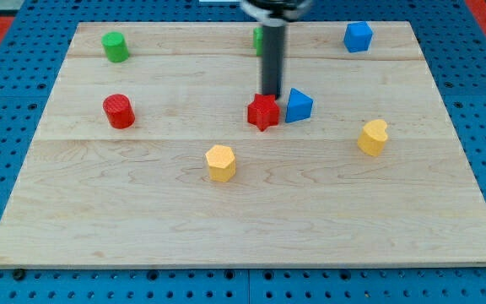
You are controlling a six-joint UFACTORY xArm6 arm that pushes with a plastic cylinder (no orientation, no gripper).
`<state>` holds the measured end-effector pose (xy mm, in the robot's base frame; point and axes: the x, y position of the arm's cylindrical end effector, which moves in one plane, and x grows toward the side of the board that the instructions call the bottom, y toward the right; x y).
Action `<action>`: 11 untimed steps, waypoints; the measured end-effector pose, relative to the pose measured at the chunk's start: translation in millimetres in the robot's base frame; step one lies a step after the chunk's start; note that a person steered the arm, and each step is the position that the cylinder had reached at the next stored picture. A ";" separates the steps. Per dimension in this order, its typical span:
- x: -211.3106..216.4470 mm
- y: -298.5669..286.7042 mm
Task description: Move the blue triangle to the top left of the yellow heart
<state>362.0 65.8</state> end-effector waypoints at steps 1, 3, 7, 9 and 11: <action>15.1 3.1; 60.1 16.7; 87.3 -8.2; 74.0 60.8; 68.7 72.8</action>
